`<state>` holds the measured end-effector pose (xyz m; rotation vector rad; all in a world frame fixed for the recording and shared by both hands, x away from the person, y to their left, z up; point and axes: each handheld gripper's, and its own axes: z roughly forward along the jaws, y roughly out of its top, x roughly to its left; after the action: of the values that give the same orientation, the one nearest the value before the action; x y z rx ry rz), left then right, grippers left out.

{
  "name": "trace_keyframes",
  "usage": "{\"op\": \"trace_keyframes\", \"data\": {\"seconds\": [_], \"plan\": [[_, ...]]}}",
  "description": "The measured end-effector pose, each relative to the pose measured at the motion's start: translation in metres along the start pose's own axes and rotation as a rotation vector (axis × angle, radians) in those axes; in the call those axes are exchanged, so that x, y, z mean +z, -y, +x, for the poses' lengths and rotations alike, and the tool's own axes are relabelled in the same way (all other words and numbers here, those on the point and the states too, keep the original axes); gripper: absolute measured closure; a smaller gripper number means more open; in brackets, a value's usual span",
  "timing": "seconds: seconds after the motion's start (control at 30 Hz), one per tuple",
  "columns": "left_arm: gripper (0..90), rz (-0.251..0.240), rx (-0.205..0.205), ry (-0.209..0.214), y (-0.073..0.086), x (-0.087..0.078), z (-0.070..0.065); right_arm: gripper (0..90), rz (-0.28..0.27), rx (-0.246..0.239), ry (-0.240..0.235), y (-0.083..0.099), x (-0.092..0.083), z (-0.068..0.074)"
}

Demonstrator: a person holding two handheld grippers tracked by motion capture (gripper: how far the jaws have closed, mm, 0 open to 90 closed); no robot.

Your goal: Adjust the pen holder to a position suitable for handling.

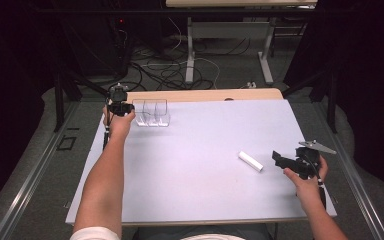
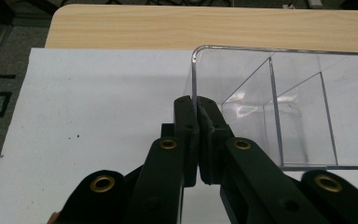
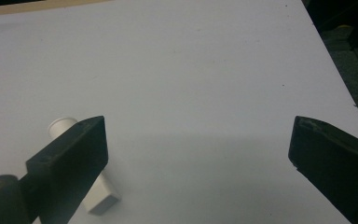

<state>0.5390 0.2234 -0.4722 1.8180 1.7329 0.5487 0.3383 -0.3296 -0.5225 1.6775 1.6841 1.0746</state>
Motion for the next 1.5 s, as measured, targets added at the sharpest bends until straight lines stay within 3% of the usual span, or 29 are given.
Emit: {"op": "trace_keyframes", "data": {"seconds": [0.13,0.37,0.7,0.87,1.07,1.27,1.5], "plan": [[89.0,0.002,0.004,-0.01,0.0,-0.001,-0.001,4.4,0.006,0.001,-0.002,0.0,0.0,0.001],[89.0,0.023,-0.009,0.015,0.003,-0.009,-0.003,5.0,0.01,0.006,-0.006,0.0,0.001,0.001],[89.0,0.046,-0.032,0.033,0.018,-0.04,-0.008,5.5,0.007,0.007,-0.015,0.0,0.0,0.003],[88.9,0.061,0.003,-0.025,0.033,-0.053,-0.013,5.7,0.003,0.009,-0.021,0.0,0.001,0.004],[88.9,0.098,-0.046,-0.023,0.045,-0.062,-0.003,5.7,0.012,0.01,-0.03,-0.001,0.001,0.007],[88.7,0.131,-0.054,-0.028,0.051,-0.064,0.0,5.7,0.016,0.007,-0.029,-0.001,0.003,0.008],[88.4,0.123,-0.054,-0.02,0.055,-0.06,0.001,5.8,0.018,0.008,-0.028,-0.001,0.003,0.007]]}}
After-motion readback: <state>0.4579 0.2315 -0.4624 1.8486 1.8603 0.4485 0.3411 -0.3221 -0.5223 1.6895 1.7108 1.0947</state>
